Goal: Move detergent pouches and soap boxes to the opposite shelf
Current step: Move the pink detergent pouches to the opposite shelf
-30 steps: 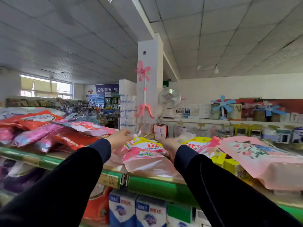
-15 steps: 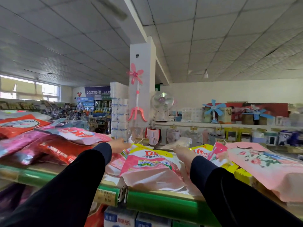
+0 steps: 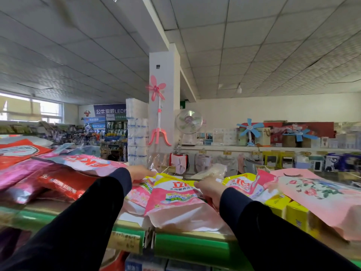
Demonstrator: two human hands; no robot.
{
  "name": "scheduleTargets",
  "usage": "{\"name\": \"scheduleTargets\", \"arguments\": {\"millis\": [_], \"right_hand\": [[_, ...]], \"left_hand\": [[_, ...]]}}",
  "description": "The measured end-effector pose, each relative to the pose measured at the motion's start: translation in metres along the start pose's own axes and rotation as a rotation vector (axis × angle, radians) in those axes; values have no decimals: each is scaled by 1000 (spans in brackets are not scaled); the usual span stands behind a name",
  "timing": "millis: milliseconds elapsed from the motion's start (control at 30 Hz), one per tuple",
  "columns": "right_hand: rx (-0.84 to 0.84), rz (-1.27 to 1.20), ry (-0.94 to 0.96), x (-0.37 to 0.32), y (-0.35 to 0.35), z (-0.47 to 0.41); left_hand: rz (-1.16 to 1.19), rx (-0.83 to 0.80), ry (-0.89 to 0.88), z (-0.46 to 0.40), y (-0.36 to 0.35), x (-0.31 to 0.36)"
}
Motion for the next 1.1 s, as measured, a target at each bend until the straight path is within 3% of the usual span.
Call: {"name": "scheduleTargets", "arguments": {"millis": [133,300,400,567,700,833,967,1100], "right_hand": [[26,-234,-192,9,-3,-5],[41,-215,-127,7,-4,-17],[57,-259,-132,9,-2,-21],[2,-348,-207,14,-8,-18],[-5,-365,-189,13,-7,-20],[-116,-422,-198,8,-13,-13],[-243,-483,-251,-4,-14,-2],[-169,-679,-19,-40,-5,5]], "left_hand": [[54,23,59,0,6,-4],[106,-139,125,10,-7,0],[133,-135,139,5,-9,-6],[380,-215,246,7,-17,-12],[643,-110,40,12,-8,5],[729,54,-241,29,15,30],[894,49,-395,55,35,54],[972,91,-495,73,63,76]]}}
Point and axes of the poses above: each hand's wrist, its own z-axis away from the middle knuckle, its own y-axis out of the back of the hand, x = y × z, the point moved 7 cm from there along -z, towards the middle knuckle, and after that the axes turned 10 degrees about x, right-handed, at the moved point
